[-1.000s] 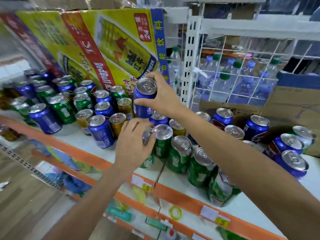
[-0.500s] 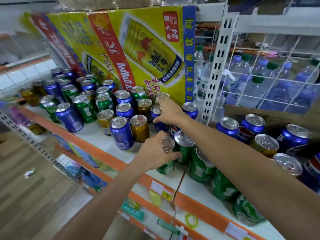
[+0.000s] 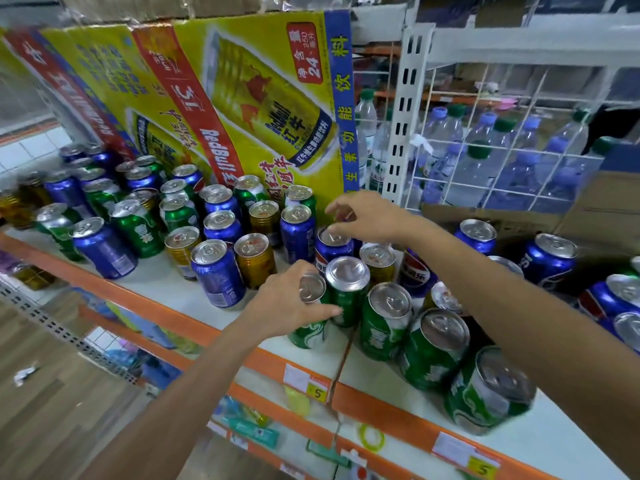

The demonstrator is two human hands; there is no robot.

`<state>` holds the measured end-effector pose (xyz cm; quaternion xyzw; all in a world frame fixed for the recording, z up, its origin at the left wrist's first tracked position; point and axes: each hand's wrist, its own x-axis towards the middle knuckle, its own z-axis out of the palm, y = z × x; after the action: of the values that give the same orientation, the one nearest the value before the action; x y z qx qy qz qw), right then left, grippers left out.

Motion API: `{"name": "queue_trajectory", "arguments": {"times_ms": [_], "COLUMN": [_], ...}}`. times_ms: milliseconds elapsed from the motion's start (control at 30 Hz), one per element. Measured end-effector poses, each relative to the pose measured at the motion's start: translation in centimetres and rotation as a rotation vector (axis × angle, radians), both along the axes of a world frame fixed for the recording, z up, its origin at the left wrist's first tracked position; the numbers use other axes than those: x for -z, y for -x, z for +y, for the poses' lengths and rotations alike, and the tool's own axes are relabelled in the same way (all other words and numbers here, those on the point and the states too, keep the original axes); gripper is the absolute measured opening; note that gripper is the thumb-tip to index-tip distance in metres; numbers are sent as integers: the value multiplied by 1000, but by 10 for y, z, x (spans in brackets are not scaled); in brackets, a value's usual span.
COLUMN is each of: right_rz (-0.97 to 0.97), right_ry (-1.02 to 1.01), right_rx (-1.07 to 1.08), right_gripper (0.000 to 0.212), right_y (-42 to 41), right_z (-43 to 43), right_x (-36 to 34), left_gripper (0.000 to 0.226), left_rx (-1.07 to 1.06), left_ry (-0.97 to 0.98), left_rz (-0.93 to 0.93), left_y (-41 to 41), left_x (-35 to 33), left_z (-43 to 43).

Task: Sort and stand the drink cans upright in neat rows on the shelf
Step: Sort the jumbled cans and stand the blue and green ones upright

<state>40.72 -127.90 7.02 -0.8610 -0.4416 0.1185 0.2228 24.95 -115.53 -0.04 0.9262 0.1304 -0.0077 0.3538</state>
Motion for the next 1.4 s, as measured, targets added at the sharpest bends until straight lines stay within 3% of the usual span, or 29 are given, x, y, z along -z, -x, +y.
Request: {"name": "queue_trajectory", "arguments": {"times_ms": [167,333,467,633,800,933,1100,1233,1300,1400], "right_rz": [-69,-86,-181,-87,13,-44,-106,-141,-141,-128], "right_ry": [186,459,447,230,-141,-431,-749,-843,-816,-740], "right_rx": [-28,-3,48,160,291,425,651,826,871,913], "right_gripper": [36,92,93,74,65,62,68,73,75,62], "right_y": [33,68,81,84,84,83,81,78,78,77], "right_z": [-55,-76,-74,-89,-124,-169,-238,-294,-320,-351], "right_x": [-4,15,28,16,-27,-48,-57,-52,-46,-27], "left_gripper": [81,95,81,76,84,87,67,72,73,73], "left_rx": [144,190,97,47,33,92,213,359,465,588], "left_ry": [-57,-82,-108,-276,-359,-265,-84,-38,-105,-262], "left_rz": [136,214,190,235,70,-154,-425,-365,-281,-146], "left_y": [-3,-5,-1,4,7,0,-21,-46,-56,-71], "left_x": [-12,-18,-12,-40,-95,-127,-145,-141,-134,-111], "left_z": [5,8,5,-11,-47,-85,-150,-200,-225,-257]}}
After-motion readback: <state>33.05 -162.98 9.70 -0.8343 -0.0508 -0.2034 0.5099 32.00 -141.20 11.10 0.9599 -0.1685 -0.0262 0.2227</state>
